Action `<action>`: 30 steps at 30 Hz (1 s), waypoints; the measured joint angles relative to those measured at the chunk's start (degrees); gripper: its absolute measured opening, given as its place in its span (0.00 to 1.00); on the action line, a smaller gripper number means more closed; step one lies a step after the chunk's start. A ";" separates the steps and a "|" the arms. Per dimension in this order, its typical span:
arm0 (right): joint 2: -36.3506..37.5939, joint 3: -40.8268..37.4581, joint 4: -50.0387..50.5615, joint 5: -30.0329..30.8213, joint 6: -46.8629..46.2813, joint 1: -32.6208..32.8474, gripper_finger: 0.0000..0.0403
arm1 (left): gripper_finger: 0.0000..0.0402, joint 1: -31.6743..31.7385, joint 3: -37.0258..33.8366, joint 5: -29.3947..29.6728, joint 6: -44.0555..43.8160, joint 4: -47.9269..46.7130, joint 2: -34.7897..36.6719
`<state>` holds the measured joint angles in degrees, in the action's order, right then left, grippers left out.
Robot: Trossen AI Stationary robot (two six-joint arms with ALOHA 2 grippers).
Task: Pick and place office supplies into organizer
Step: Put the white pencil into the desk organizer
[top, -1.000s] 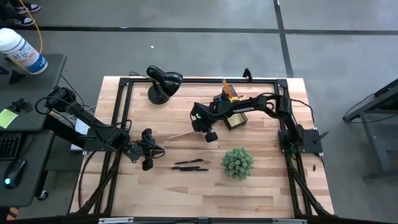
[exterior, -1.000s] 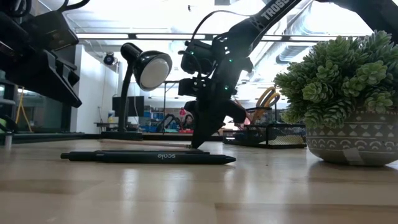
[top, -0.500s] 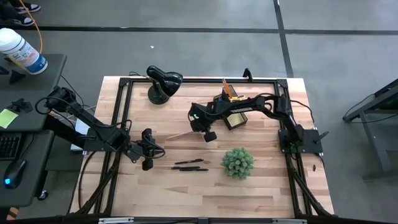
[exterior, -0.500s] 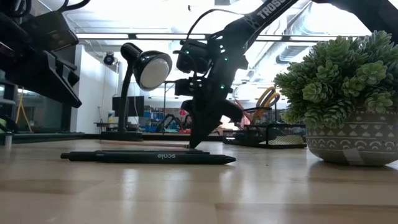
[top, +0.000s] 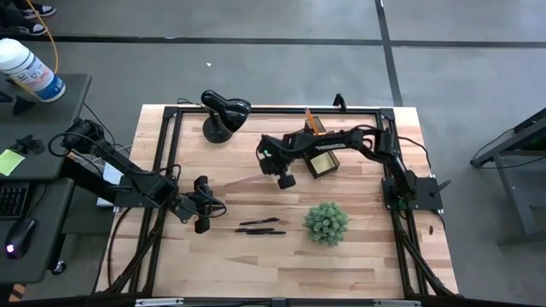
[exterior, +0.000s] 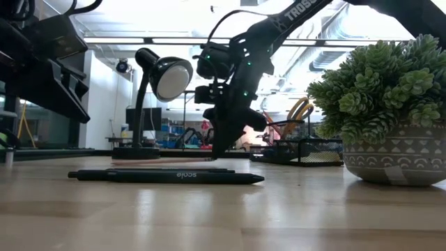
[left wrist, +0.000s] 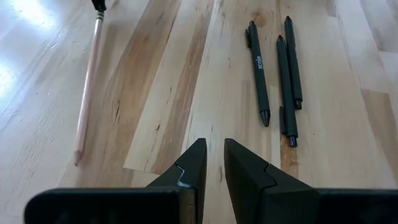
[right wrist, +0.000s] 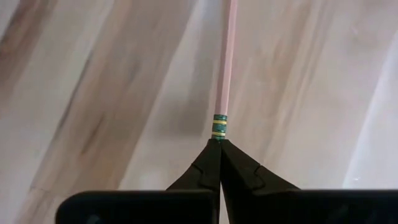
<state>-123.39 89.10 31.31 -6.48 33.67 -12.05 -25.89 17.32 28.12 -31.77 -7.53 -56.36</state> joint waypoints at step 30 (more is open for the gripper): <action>4.44 10.50 7.93 -6.38 -7.27 -2.28 0.02 | 0.11 1.49 0.00 4.52 -0.95 -4.17 -0.02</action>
<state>-118.96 99.60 39.23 -12.87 26.40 -14.33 -24.40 17.32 32.64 -32.72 -11.70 -56.38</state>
